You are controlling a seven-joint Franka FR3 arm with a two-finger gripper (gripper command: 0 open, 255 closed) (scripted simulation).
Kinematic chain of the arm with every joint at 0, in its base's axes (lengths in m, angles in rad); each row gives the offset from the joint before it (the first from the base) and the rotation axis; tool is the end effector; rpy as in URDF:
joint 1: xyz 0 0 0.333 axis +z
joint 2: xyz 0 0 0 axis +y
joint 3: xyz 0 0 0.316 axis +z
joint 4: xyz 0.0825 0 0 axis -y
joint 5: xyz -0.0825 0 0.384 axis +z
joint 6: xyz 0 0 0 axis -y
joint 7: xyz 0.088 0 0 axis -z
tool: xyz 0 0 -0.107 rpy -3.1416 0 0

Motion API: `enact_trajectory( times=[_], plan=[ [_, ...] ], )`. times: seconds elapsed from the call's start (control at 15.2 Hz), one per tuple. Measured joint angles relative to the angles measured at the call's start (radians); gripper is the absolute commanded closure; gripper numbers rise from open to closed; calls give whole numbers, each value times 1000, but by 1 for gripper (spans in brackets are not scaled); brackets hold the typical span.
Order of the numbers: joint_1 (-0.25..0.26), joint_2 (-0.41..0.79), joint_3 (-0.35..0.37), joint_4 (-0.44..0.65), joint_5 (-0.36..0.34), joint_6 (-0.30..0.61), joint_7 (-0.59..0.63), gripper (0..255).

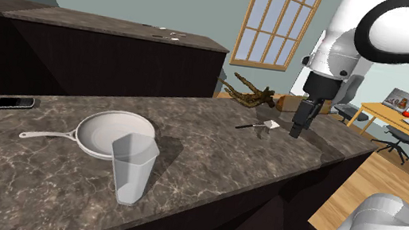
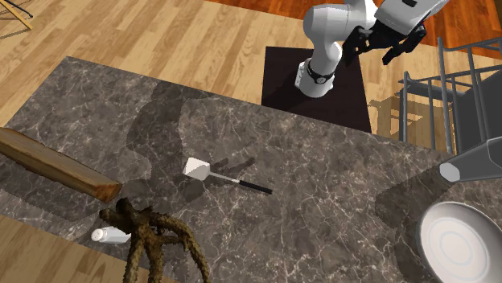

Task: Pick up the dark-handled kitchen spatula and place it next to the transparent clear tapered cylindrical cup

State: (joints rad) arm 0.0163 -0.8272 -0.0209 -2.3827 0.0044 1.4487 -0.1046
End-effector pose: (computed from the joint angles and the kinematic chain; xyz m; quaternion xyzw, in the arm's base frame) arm 0.2821 -0.0027 0.5802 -0.9971 -0.0538 0.0529 0.0126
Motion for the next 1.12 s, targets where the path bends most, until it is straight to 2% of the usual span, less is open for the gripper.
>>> enact_trajectory(
  times=[0.13,0.33,0.66,1.12],
  plan=[
    [1,-2,-12,-8,-9,8,-20,0],
    [6,-1,-81,-38,-65,49,-140,0],
    [10,15,-231,-80,-180,135,-383,0],
    [58,155,-432,-54,-281,299,-701,0]
  ],
)
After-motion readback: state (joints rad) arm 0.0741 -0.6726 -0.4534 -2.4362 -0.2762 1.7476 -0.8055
